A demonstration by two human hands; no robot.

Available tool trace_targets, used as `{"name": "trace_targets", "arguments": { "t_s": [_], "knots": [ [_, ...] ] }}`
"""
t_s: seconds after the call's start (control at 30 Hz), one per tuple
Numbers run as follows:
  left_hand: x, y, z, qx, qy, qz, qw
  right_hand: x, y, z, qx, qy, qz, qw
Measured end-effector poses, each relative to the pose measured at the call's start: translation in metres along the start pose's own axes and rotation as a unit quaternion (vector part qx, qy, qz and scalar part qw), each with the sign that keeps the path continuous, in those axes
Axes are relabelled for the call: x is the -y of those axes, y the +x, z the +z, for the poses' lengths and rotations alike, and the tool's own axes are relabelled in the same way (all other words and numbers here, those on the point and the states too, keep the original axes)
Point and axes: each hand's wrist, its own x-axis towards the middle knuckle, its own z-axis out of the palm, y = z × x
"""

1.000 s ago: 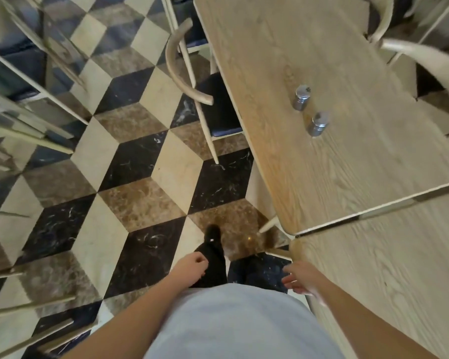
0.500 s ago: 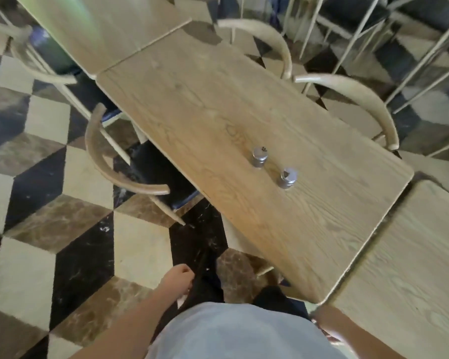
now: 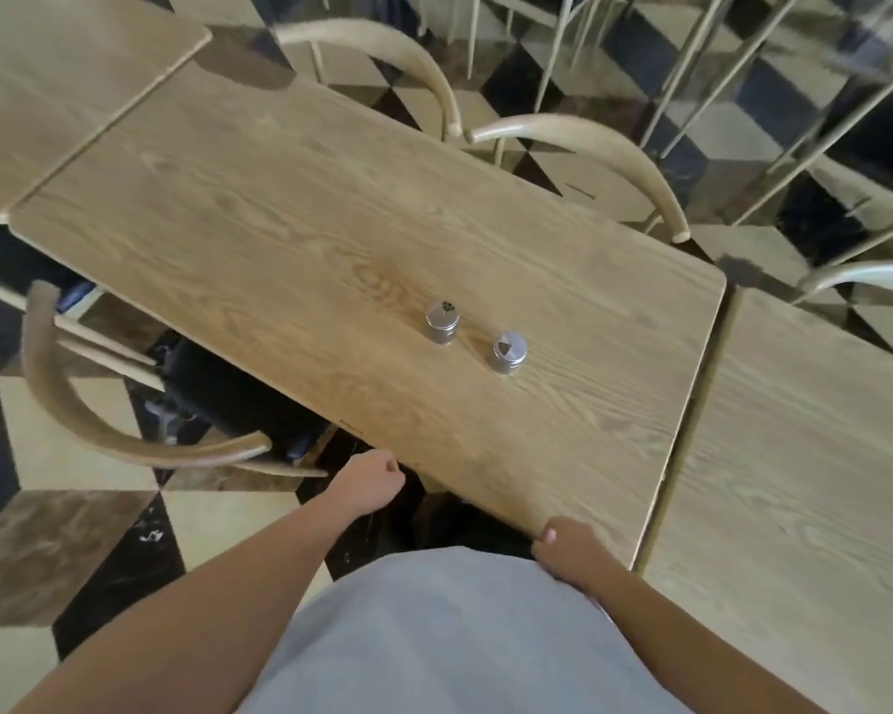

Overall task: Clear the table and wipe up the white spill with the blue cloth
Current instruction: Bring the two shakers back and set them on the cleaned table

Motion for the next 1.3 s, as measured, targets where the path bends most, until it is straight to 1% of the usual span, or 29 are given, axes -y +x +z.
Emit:
{"name": "trace_targets", "arguments": {
  "t_s": [0.07,0.17,0.3,0.4,0.47,0.6,0.7,0.8,0.87,0.93,1.0,1.1,1.2,1.3],
  "knots": [
    [-0.024,0.007,-0.020,-0.006,0.039,0.018,0.999,0.012,0.015,-0.016,-0.028,0.017,-0.008,0.999],
    [-0.054,0.023,-0.042,-0.039,0.069,0.032,0.996,0.031,0.048,-0.046,-0.052,0.069,-0.003,0.996],
    [-0.082,0.037,-0.058,-0.078,0.055,0.031,0.995,0.069,0.061,-0.088,-0.105,0.125,-0.030,0.986],
    [-0.103,0.054,-0.069,-0.141,0.038,0.049,0.988,0.097,0.065,-0.113,-0.160,0.130,-0.050,0.977],
    [-0.113,0.072,-0.079,-0.169,0.039,0.062,0.983,0.113,0.067,-0.124,-0.181,0.134,-0.064,0.972],
    [-0.130,0.106,-0.094,-0.151,0.098,0.103,0.978,0.135,0.082,-0.132,-0.201,0.127,-0.069,0.969],
    [-0.141,0.126,-0.097,-0.143,0.129,0.144,0.971,0.144,0.090,-0.131,-0.208,0.119,-0.044,0.970],
    [-0.143,0.140,-0.091,-0.114,0.168,0.156,0.967,0.148,0.095,-0.127,-0.226,0.139,-0.011,0.964],
    [-0.136,0.144,-0.087,-0.113,0.184,0.168,0.962,0.150,0.098,-0.126,-0.232,0.159,0.008,0.960],
    [-0.123,0.145,-0.084,-0.122,0.171,0.186,0.960,0.153,0.100,-0.125,-0.234,0.172,0.013,0.957],
    [-0.107,0.145,-0.082,-0.129,0.132,0.204,0.961,0.152,0.101,-0.124,-0.232,0.183,0.021,0.955],
    [-0.084,0.143,-0.082,-0.119,0.082,0.226,0.963,0.144,0.097,-0.118,-0.211,0.209,0.045,0.954],
    [-0.068,0.145,-0.089,-0.113,0.095,0.247,0.958,0.134,0.091,-0.107,-0.197,0.241,0.071,0.948],
    [-0.068,0.149,-0.100,-0.093,0.125,0.266,0.951,0.125,0.085,-0.094,-0.190,0.270,0.113,0.937]
  ]
}}
